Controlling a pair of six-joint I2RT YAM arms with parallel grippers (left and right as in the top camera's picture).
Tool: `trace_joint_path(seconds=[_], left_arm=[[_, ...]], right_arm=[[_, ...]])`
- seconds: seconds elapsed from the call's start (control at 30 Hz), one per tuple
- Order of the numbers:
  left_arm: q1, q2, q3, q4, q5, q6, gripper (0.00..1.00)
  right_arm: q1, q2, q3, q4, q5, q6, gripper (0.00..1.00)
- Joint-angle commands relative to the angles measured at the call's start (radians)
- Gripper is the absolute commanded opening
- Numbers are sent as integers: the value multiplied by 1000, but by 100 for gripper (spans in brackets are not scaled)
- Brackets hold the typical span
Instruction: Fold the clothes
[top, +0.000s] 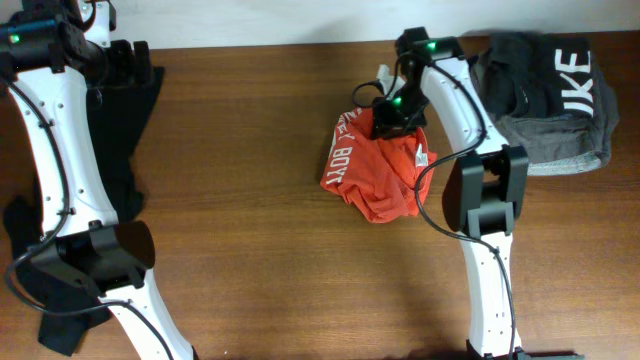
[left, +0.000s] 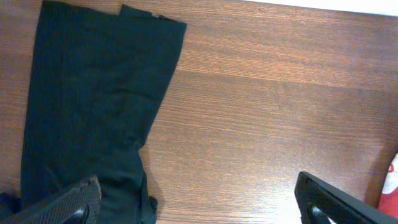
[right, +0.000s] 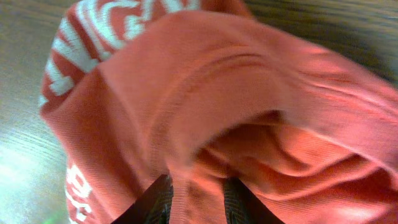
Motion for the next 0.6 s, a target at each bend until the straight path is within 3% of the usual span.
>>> trace_joint_path(seconds=[0.0,0.27,0.47,0.57], left_arm=[[-4,3,-3,-2,-8,20,99],[-4,3,-3,-2,-8,20,99],[-4,3,-3,-1,-7,20,99],[-4,3,-3,-1,-8,20,99]], right_arm=[[51,-28,-5,15,-2,2,33],[55,-28,-5,30,5,3,32],[21,-29,3,27,5,32,4],[1,-30,36,-16,-10,40,4]])
